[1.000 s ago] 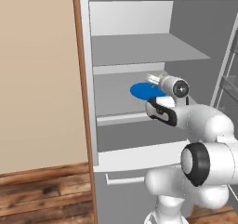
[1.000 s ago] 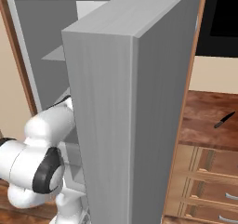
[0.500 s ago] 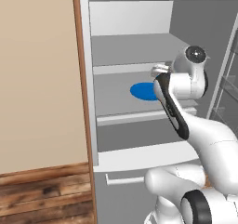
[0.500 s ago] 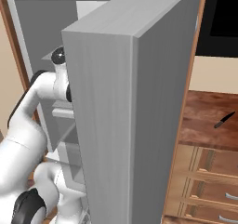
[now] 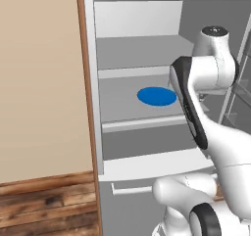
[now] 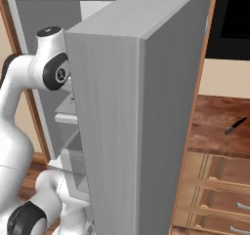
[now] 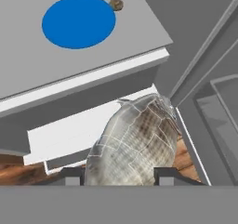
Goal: Retrieve the fish from the fridge and place it on the cutting board.
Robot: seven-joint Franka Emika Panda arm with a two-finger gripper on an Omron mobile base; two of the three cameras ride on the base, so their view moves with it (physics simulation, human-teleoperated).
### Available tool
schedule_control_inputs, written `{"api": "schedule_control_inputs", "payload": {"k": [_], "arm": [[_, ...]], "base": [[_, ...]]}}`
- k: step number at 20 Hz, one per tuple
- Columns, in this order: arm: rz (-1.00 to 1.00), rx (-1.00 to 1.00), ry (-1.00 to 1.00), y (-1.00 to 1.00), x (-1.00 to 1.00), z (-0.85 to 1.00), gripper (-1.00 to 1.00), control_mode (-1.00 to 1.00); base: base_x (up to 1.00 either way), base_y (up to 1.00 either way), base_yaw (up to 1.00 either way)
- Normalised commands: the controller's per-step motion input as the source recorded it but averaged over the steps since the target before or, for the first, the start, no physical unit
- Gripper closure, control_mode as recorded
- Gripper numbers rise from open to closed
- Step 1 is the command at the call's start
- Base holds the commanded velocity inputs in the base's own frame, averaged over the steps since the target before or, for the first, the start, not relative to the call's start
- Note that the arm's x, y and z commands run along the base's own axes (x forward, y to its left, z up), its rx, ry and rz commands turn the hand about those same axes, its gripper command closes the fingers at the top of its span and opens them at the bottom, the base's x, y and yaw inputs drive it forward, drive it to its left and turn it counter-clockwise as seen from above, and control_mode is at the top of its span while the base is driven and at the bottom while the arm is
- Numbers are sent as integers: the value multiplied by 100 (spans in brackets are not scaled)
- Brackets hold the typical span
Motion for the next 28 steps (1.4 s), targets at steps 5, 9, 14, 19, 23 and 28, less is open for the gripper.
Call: {"api": "schedule_control_inputs", "payload": {"k": [5,9,14,19,23,28], "arm": [[0,2,0,23,-100,-10,100,-100],[0,1,0,42,-100,35,100,-100],[0,3,0,55,-100,70,100,-100],[0,0,-7,42,-71,60,100,-100],[0,0,0,0,0,0,100,-100],[0,0,2,0,-52,-8,100,-100]], "base": [[0,0,0],[0,0,0],[0,0,0],[0,0,0],[0,0,0],[0,0,0]]}}
